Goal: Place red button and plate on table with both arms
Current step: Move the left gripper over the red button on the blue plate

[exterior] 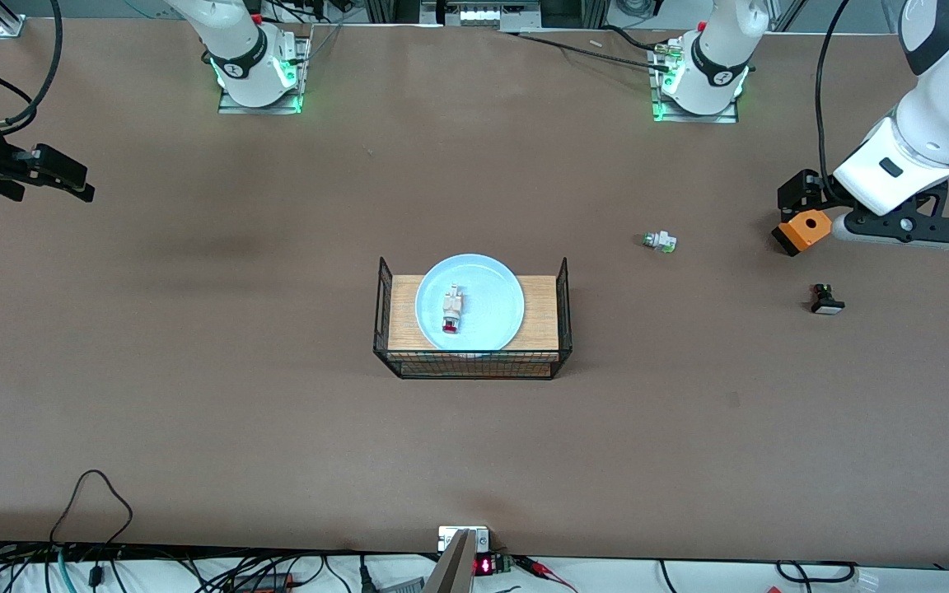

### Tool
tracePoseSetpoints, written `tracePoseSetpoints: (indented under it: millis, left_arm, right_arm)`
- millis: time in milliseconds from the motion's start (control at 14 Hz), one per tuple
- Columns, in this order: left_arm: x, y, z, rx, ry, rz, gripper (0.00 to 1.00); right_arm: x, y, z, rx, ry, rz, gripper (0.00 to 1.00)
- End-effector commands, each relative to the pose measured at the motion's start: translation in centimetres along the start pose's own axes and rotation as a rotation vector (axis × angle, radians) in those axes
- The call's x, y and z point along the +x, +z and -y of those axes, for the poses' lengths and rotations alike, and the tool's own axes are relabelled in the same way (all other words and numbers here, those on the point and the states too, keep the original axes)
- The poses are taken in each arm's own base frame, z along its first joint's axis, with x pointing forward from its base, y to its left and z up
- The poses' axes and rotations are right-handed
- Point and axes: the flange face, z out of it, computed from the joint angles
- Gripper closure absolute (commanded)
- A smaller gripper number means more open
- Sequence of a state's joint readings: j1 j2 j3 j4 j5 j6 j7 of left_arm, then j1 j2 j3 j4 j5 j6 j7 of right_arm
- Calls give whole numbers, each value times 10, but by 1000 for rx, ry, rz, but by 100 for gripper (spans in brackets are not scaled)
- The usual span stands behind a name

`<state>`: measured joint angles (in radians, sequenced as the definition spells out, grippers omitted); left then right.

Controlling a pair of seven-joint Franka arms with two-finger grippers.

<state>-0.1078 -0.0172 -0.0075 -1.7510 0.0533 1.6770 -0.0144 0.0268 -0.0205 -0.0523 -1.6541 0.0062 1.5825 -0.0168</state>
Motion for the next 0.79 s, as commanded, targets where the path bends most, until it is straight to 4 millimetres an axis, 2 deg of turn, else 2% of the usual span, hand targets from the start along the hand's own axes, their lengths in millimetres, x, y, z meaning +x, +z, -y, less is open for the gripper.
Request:
tracePoseSetpoints:
  millis: [0, 357, 429, 571, 714]
  left_arm:
    - [-6, -6, 0, -18, 10, 2, 0]
    - [-9, -5, -6, -20, 13, 24, 0]
    - [-11, -4, -17, -40, 32, 44, 0]
    - [-13, -2, -65, -136, 81, 60, 0]
    - [-1, -4, -130, -181, 137, 65, 0]
  right_arm:
    - [-2, -6, -2, -14, -7, 1, 0]
    - [-2, -6, -2, -14, -7, 1, 0]
    - [-2, -7, -2, -14, -7, 0, 0]
    - [-2, -6, -2, -15, -7, 3, 0]
    - [-2, -6, -3, -14, -4, 1, 0]
